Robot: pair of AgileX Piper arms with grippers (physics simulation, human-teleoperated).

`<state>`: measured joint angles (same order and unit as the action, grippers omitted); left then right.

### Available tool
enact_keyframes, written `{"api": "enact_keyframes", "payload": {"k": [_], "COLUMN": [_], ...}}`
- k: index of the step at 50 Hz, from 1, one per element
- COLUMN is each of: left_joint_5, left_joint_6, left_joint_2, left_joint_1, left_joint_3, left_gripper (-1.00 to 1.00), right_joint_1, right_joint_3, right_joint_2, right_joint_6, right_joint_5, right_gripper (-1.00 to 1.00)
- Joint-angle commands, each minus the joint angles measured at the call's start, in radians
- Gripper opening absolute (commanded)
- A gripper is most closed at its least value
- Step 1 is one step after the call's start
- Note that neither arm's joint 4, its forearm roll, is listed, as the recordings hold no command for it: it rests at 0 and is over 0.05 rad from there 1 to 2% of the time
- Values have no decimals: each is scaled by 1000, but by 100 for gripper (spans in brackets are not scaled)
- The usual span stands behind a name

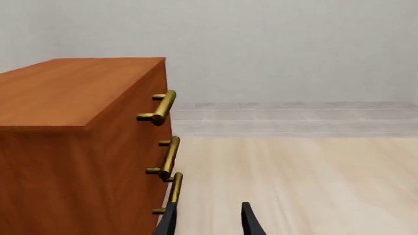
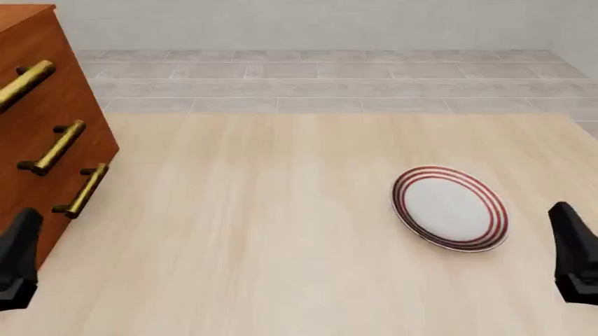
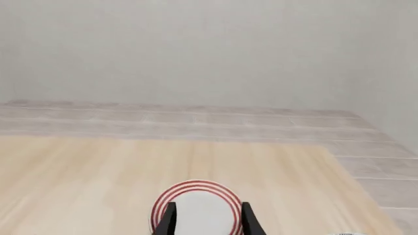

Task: Put the bowl on top of the cabinet.

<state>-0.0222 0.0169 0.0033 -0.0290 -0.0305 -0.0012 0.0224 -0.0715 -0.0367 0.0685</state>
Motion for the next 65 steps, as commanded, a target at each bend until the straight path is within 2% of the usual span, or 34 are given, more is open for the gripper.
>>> {"api": "enact_keyframes", "payload": {"k": [1, 6, 15, 16, 22, 25, 29, 32, 33, 35, 37, 42, 45, 47, 48, 50, 53, 56, 58, 62, 65], "left_joint_5": [39, 65, 30, 32, 36, 39, 40, 39, 40, 43, 48, 51, 51, 54, 53, 52, 50, 56, 56, 60, 66], "left_joint_6": [6, 29, 28, 28, 35, 42, 40, 30, 29, 28, 27, 32, 31, 32, 28, 23, 22, 26, 26, 26, 29], "left_joint_2": [8, 26, 1, 0, -3, -3, -3, 2, 6, 11, 14, 11, 8, 12, 12, 13, 13, 18, 17, 19, 28], "left_joint_1": [31, 28, 18, 15, 20, 23, 28, 30, 32, 39, 53, 66, 68, 69, 72, 76, 82, 86, 87, 90, 102], "left_joint_3": [14, 30, 30, 30, 30, 30, 30, 30, 30, 30, 30, 30, 30, 30, 30, 30, 30, 30, 30, 30, 30], "left_gripper": [100, 100, 100, 100, 100, 100, 100, 100, 100, 100, 100, 100, 100, 100, 100, 100, 100, 100, 100, 100, 100], "right_joint_1": [-47, -63, -84, -94, -132, -157, -180, -228, -222, -262, -287, -316, -362, -400, -417, -409, -434, -449, -461, -469, -505], "right_joint_3": [7, 20, 31, 35, 98, 148, 203, 249, 281, 315, 355, 409, 438, 453, 457, 466, 483, 522, 543, 588, 650], "right_joint_2": [69, 71, 70, 68, -59, -56, -88, -150, -105, -95, -107, -108, -113, -132, -160, -151, -150, -177, -169, -178, -206], "right_joint_6": [-34, -52, -65, -87, -102, -132, -134, -125, -132, -153, -144, -161, -200, -199, -177, -171, -207, -204, -227, -222, -236], "right_joint_5": [-92, -104, -117, -129, -137, -188, -238, -293, -341, -372, -404, -463, -484, -493, -497, -514, -543, -598, -617, -659, -708], "right_gripper": [100, 100, 100, 100, 100, 100, 100, 100, 100, 100, 100, 100, 100, 100, 100, 100, 100, 100, 100, 100, 100]}}
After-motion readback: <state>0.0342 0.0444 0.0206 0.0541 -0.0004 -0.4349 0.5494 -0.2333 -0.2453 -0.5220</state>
